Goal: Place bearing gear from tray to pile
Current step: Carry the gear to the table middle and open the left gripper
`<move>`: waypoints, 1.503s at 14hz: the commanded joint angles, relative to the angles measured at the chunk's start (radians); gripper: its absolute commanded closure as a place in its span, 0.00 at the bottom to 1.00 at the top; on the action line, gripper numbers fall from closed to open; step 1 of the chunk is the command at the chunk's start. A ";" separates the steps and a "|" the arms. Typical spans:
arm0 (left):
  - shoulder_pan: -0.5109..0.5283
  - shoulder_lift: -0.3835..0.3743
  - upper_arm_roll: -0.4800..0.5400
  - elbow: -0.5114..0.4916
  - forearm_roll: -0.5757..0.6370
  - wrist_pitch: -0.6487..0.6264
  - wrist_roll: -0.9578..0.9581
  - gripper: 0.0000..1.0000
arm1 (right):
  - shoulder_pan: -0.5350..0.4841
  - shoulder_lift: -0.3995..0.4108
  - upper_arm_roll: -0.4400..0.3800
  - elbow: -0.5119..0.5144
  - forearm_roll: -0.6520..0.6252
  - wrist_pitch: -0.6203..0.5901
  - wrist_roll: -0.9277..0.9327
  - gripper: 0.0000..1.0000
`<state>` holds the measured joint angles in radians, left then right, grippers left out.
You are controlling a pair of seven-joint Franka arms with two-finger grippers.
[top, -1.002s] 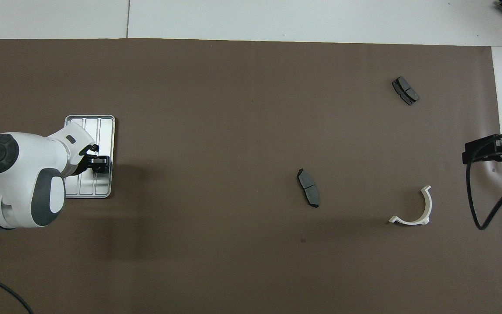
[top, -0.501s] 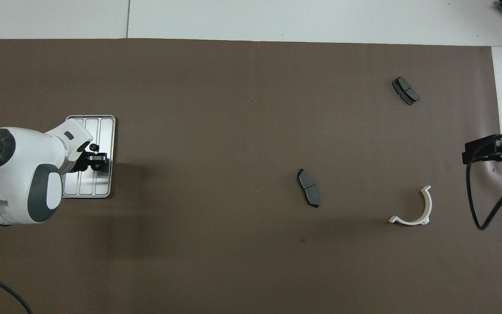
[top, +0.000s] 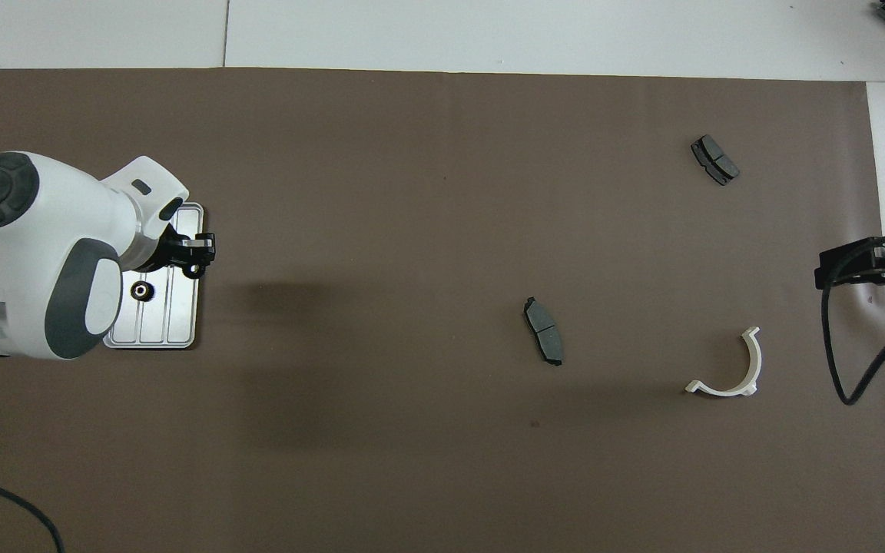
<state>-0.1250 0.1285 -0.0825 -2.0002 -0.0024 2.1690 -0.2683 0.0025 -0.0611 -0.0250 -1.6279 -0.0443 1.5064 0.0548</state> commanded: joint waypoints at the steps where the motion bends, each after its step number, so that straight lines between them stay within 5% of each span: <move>1: -0.144 -0.012 0.012 0.004 -0.011 -0.015 -0.234 0.81 | -0.007 -0.020 0.002 -0.024 0.020 0.008 -0.015 0.00; 8: -0.393 0.011 0.012 0.041 -0.010 0.008 -0.561 0.80 | -0.015 -0.020 0.002 -0.030 0.020 0.018 -0.018 0.00; 13: -0.473 0.282 0.013 0.335 -0.013 -0.015 -0.700 0.79 | -0.015 -0.020 0.002 -0.030 0.020 0.017 -0.018 0.00; 18: -0.498 0.361 0.017 0.390 -0.005 0.003 -0.709 0.78 | -0.015 -0.020 0.002 -0.032 0.020 0.017 -0.019 0.00; 19: -0.496 0.361 0.017 0.389 -0.004 0.003 -0.709 0.69 | -0.015 -0.020 0.002 -0.032 0.020 0.017 -0.019 0.00; 21: -0.496 0.359 0.018 0.389 -0.001 0.002 -0.710 0.26 | -0.015 -0.020 0.002 -0.032 0.020 0.017 -0.019 0.00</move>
<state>-0.6043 0.4872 -0.0846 -1.6291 -0.0028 2.1818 -0.9654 0.0008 -0.0610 -0.0260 -1.6319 -0.0443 1.5065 0.0548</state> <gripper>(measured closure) 0.555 0.000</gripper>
